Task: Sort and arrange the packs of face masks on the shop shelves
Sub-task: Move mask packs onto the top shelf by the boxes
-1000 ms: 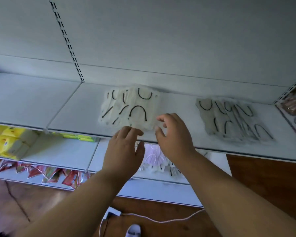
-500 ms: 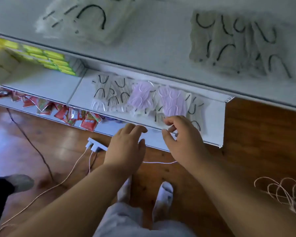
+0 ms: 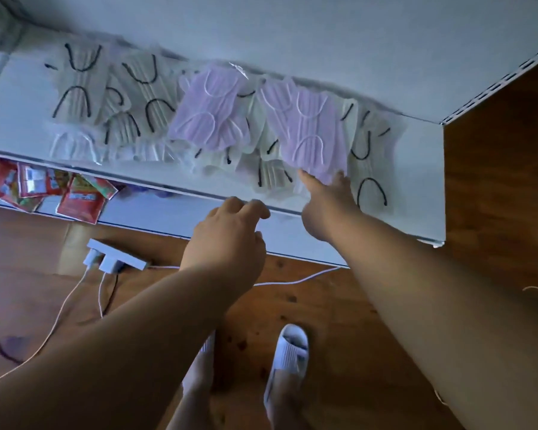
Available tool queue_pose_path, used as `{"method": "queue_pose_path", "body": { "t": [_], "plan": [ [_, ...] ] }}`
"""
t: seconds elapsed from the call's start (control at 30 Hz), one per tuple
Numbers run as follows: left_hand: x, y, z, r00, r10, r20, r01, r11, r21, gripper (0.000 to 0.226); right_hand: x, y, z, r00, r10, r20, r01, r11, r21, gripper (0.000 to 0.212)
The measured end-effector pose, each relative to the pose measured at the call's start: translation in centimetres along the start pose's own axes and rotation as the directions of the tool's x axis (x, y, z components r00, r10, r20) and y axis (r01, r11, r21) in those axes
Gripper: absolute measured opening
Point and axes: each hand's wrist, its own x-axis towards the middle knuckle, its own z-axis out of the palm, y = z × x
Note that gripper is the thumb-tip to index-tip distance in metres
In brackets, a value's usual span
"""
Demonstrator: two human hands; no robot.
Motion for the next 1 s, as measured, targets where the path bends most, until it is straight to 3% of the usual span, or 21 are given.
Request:
{"method": "queue_pose_path", "body": {
  "t": [0.1, 0.17, 0.3, 0.37, 0.43, 0.5, 0.57, 0.73, 0.83, 0.9, 1.0],
  "plan": [
    [1.9, 0.0, 0.3, 0.999, -0.01, 0.031, 0.011, 1.0, -0.018, 0.035, 1.7, 0.9, 0.7, 0.997, 0.058, 0.052, -0.054, 0.995, -0.085, 0.074],
    [2.7, 0.4, 0.2, 0.998, -0.046, 0.051, 0.049, 0.997, -0.062, 0.035, 1.6, 1.5, 1.4, 0.997, 0.009, -0.072, -0.015, 0.997, -0.074, 0.065],
    [4.1, 1.6, 0.1, 0.979, -0.159, 0.129, 0.189, 0.946, -0.265, 0.027, -0.5, 2.0, 1.4, 0.949, -0.033, -0.315, 0.092, 0.98, 0.175, 0.05],
    [5.2, 2.5, 0.2, 0.928, -0.252, 0.274, 0.364, 0.764, -0.533, 0.02, -2.2, 2.3, 1.5, 0.918, -0.06, -0.393, 0.167, 0.955, 0.243, 0.047],
    [6.6, 3.3, 0.5, 0.845, -0.292, 0.448, 0.534, 0.423, -0.732, 0.026, -3.9, 2.6, 2.1, 0.88, -0.117, -0.46, 0.253, 0.935, 0.247, 0.044],
    [7.9, 3.6, 0.8, 0.794, -0.289, 0.535, 0.586, 0.128, -0.8, 0.042, -5.3, 3.0, 2.9, 0.859, -0.165, -0.485, 0.306, 0.925, 0.227, 0.041],
    [8.8, 3.7, 0.9, 0.78, -0.239, 0.578, 0.598, 0.014, -0.801, 0.054, -6.1, 3.2, 3.4, 0.853, -0.223, -0.472, 0.337, 0.926, 0.172, 0.04],
    [9.8, 3.7, 0.6, 0.79, -0.214, 0.575, 0.602, 0.093, -0.793, 0.038, -6.0, 3.1, 3.9, 0.818, -0.371, -0.44, 0.415, 0.91, 0.002, 0.044],
    [10.3, 3.3, 0.5, 0.793, -0.222, 0.567, 0.594, 0.077, -0.801, 0.053, -5.0, 2.9, 4.0, 0.789, -0.419, -0.45, 0.448, 0.893, -0.046, 0.039],
    [10.7, 3.1, 0.7, 0.786, -0.262, 0.56, 0.598, 0.095, -0.796, 0.051, -4.4, 2.8, 3.8, 0.786, -0.445, -0.429, 0.485, 0.874, -0.017, 0.04],
    [11.4, 2.6, 1.4, 0.768, -0.374, 0.52, 0.615, 0.204, -0.761, 0.029, -3.5, 2.7, 3.2, 0.792, -0.403, -0.458, 0.521, 0.838, 0.164, 0.039]
  ]
}}
